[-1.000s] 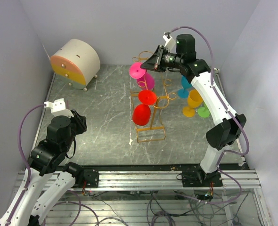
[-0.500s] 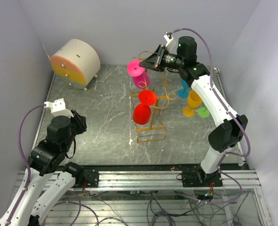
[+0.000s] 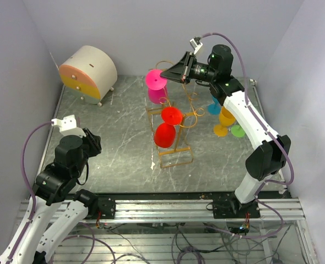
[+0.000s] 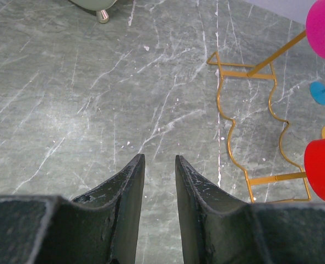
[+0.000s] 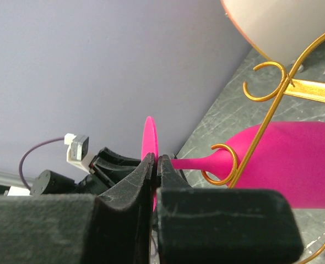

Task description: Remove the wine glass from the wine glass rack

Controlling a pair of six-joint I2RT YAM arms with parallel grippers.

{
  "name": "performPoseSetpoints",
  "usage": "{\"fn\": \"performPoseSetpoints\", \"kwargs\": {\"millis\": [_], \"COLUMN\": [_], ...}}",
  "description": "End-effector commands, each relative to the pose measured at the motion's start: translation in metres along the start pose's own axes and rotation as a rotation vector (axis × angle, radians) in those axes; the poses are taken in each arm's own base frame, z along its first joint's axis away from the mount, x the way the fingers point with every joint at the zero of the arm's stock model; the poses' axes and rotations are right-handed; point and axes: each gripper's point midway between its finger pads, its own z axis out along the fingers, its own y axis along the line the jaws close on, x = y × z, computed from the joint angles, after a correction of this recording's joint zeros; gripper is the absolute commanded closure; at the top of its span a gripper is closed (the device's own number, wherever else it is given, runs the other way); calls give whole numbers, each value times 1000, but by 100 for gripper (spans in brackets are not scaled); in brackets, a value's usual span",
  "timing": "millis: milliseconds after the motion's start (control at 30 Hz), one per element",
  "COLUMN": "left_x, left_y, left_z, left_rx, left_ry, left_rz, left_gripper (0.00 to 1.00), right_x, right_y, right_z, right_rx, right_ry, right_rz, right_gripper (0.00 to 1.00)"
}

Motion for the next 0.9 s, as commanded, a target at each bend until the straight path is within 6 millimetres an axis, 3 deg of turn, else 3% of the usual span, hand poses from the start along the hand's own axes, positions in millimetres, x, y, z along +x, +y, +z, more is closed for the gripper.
{"fn": "performPoseSetpoints", "kwargs": {"millis": [0,333,667,867], "left_x": [-7,-7,-7,-6], "left_y": [1,2,2,3], "left_z": [-1,-2,-1,-1], "left_rx": [-13,-16,-17,-18], "left_ry": [-27,-30,-26,-26], "left_rz": [-21,-23,-20,-21], "left_gripper": [60,60,60,60], "right_x": [-9,-12,-3,2], "right_y": [54,-1,-14,-12], "right_z": [-12,-2,6,16], "right_rx": [-150,82,88,66], "right_ry": [-13,-45,-9,23], "right_rz": [-111,-32,39,49], "right_gripper": [100,100,100,100]}}
